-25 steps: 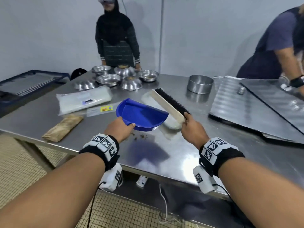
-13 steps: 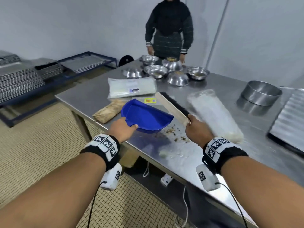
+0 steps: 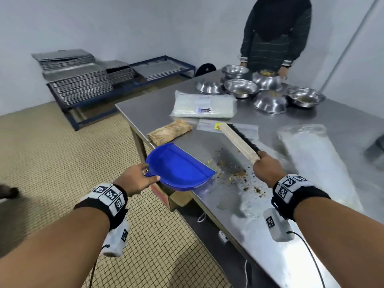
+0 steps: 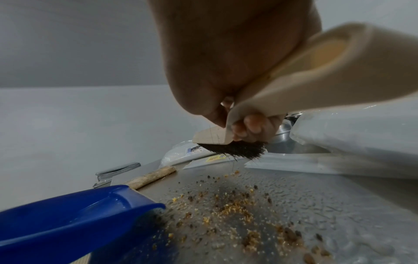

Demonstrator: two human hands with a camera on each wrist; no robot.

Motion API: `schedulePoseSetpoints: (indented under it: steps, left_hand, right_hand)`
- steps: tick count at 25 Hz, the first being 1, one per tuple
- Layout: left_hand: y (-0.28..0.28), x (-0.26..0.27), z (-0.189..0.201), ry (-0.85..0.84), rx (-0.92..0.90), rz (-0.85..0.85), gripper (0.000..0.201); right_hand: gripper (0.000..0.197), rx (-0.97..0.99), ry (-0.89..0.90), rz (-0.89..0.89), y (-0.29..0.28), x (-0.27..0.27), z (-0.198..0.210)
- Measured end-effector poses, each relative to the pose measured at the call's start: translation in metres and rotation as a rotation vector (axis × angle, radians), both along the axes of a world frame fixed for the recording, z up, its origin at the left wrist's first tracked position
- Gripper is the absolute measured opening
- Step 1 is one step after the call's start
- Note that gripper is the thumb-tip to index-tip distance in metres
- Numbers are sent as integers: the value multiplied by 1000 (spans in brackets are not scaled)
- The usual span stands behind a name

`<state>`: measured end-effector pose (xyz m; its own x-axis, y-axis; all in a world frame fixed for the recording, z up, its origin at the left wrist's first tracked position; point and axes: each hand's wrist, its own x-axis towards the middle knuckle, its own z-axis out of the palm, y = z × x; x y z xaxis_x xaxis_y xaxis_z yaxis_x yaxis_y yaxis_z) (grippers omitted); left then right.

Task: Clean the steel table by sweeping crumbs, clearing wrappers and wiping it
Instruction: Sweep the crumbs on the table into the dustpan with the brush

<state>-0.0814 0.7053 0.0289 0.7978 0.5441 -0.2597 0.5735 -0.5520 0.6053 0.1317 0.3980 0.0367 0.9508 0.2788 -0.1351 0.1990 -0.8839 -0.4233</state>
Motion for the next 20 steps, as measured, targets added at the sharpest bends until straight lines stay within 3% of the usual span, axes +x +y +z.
schedulePoseSetpoints:
  steps: [6,12,20]
  left_hand:
    - [34,-53,-11,88,-123,70,85]
    - [52,-84,-24,184,-86,55,87]
    - [32,-74,-81,284,-31,-84,96]
  right_hand:
    - [36,-16,50,3,0,17,0]
    - [31,-32,40,-25,7,25,-1]
    - [33,-52,31,-43,12,28,-31]
